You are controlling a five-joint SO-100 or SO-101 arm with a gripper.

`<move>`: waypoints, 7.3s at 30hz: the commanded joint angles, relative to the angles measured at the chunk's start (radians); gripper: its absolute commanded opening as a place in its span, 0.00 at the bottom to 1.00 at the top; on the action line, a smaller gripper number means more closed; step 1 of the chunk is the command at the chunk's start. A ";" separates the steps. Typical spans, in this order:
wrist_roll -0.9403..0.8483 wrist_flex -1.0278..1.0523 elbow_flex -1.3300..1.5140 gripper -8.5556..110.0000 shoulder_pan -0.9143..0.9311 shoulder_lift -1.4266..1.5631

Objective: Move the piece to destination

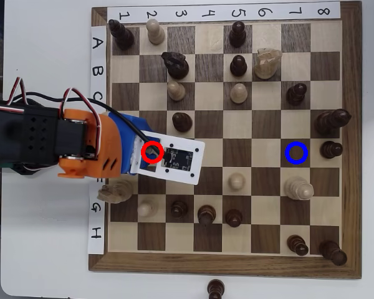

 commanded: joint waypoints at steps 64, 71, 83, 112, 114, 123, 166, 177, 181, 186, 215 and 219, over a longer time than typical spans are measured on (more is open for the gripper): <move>0.336 0.371 -1.528 0.07 -0.008 -0.634; 0.370 0.397 -1.795 0.07 -0.031 -0.802; 0.442 0.434 -2.169 0.07 -0.048 -1.086; 0.416 0.160 -2.207 0.07 -0.018 -1.411; 0.416 0.158 -2.220 0.07 -0.021 -1.433; 0.403 0.147 -2.255 0.07 -0.029 -1.494; 0.380 0.091 -2.330 0.16 -0.081 -1.667; 0.360 0.095 -2.413 0.19 -0.083 -1.677; 0.347 0.117 -2.477 0.19 -0.077 -1.678; 0.333 0.152 -2.534 0.19 -0.071 -1.672; 0.241 0.212 -2.494 0.19 -0.069 -1.385; 0.215 0.233 -2.434 0.19 -0.066 -1.310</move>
